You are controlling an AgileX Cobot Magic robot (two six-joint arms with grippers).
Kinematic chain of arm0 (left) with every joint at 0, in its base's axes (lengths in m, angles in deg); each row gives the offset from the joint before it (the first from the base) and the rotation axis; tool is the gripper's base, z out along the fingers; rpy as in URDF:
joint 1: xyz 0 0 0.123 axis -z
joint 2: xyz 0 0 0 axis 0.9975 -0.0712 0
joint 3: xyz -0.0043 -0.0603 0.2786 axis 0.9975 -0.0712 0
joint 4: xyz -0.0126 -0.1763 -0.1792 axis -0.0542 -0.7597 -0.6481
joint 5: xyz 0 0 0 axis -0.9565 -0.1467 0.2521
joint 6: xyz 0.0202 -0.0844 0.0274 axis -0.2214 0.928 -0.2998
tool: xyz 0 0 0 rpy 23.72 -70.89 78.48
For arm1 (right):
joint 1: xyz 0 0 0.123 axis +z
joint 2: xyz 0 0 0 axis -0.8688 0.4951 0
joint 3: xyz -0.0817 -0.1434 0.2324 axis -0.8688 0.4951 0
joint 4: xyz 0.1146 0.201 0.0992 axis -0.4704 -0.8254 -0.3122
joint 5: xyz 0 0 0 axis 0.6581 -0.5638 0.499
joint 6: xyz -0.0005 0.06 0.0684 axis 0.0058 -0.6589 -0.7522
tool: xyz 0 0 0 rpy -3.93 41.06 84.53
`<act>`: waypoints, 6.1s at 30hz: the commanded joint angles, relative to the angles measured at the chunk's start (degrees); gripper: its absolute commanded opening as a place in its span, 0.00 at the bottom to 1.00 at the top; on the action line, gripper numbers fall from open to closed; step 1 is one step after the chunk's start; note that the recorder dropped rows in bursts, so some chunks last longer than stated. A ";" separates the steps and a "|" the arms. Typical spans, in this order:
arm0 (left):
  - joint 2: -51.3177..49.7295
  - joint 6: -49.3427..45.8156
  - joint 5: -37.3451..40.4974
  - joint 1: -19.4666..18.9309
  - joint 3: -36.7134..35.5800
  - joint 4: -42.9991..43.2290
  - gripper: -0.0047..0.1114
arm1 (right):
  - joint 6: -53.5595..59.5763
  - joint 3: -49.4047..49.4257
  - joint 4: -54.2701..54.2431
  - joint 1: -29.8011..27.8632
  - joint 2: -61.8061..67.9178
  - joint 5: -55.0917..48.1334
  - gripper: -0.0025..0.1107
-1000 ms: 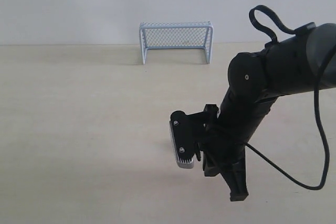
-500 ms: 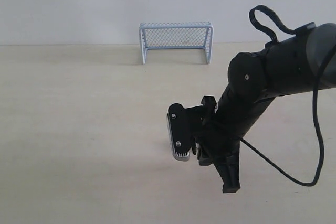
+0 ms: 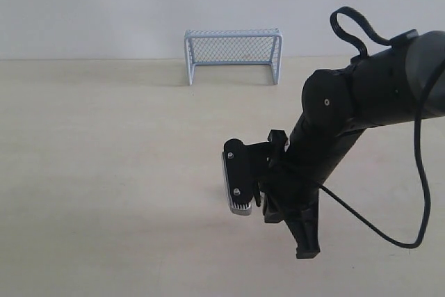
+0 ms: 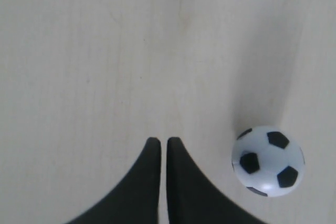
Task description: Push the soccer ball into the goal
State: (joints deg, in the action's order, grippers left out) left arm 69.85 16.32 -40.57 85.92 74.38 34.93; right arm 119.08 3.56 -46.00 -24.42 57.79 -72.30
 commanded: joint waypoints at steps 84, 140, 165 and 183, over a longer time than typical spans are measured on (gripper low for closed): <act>0.13 0.53 -0.20 -0.11 0.24 0.15 0.09 | -87.19 15.12 28.43 18.97 -36.12 0.85 0.02; 0.13 0.53 -0.20 -0.11 0.24 0.15 0.09 | -100.43 45.23 26.46 -12.92 -84.57 28.27 0.02; 0.13 0.53 -0.20 -0.11 0.24 0.15 0.09 | -107.31 53.16 24.21 -30.09 -104.61 27.61 0.02; 0.13 0.53 -0.20 -0.11 0.24 0.15 0.09 | -88.89 56.46 14.64 -30.09 -104.61 28.05 0.02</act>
State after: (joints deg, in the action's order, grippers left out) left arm 69.85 16.32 -40.57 85.92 74.38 34.93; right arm 24.49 59.76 -31.33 -54.22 -46.48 -43.68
